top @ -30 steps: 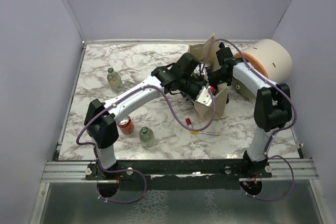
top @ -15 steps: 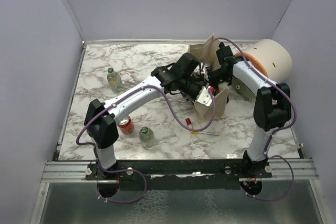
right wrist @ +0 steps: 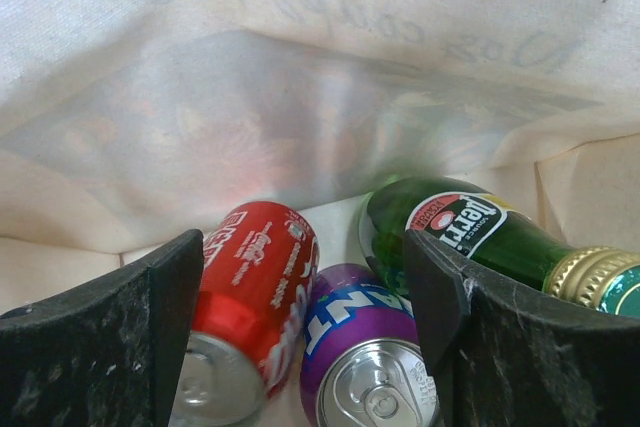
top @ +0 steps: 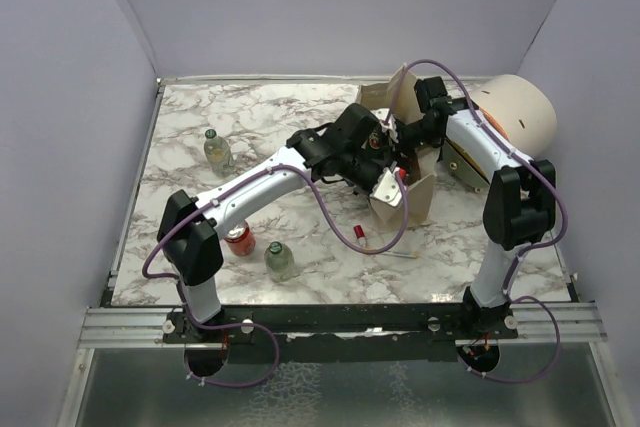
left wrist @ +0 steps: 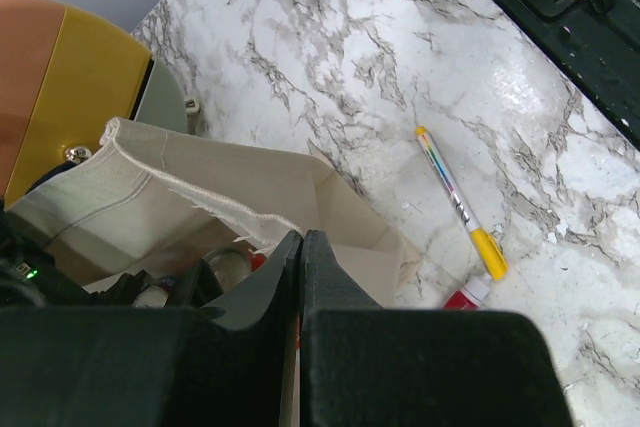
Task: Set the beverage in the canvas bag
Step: Place the drink in the canvas bag.
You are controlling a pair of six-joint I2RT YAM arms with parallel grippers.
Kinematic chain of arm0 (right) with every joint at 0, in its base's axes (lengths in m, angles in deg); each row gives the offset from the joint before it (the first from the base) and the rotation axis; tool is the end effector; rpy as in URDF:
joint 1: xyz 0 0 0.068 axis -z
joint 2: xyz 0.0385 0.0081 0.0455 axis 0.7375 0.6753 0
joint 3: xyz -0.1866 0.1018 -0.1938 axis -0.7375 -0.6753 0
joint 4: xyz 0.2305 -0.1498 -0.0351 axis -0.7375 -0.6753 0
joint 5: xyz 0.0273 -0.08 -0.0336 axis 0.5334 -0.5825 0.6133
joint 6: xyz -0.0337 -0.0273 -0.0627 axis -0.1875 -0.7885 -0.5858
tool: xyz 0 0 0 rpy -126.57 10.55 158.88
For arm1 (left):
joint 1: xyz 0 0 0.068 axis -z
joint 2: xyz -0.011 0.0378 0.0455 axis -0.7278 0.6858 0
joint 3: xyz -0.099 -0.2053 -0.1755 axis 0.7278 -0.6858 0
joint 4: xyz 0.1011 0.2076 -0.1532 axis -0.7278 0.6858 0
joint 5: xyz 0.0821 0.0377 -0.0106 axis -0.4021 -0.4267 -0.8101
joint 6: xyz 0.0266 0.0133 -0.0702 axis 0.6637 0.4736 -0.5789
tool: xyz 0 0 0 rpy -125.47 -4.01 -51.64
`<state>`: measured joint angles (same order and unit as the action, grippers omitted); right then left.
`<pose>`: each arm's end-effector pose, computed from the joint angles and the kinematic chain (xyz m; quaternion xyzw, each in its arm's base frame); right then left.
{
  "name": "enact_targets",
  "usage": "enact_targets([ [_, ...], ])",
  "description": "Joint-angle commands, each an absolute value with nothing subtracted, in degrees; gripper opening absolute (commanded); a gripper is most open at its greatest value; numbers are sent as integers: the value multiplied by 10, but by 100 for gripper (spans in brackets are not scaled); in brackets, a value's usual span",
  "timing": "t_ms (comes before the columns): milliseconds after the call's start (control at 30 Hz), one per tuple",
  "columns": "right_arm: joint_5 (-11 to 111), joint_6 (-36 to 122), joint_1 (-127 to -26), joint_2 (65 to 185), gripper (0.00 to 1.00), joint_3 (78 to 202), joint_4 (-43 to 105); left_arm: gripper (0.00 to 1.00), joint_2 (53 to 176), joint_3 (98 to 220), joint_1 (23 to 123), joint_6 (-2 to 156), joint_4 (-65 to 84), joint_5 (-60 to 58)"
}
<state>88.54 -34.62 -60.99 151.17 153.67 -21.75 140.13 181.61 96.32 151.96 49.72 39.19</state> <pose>0.3859 0.1405 0.2444 -0.6553 0.6303 0.2702 0.3166 0.2386 -0.3548 0.3373 0.7893 0.3296 -0.3308 0.3986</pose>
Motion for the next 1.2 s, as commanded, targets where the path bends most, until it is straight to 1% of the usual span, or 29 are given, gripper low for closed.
enact_targets([
  [0, 911, -333, -608, 1501, 80, 1554, -219, 0, 1392, 1799, 965, 1524, 507, 388],
  [300, 945, -309, -607, 1496, 80, 1580, -239, 0, 1391, 1795, 965, 1525, 505, 388],
  [667, 998, -220, -588, 1496, 78, 1645, -251, 0, 1389, 1795, 966, 1524, 505, 386],
  [1167, 1008, -106, -545, 1489, 77, 1719, -224, 0, 1394, 1802, 965, 1525, 501, 385],
])
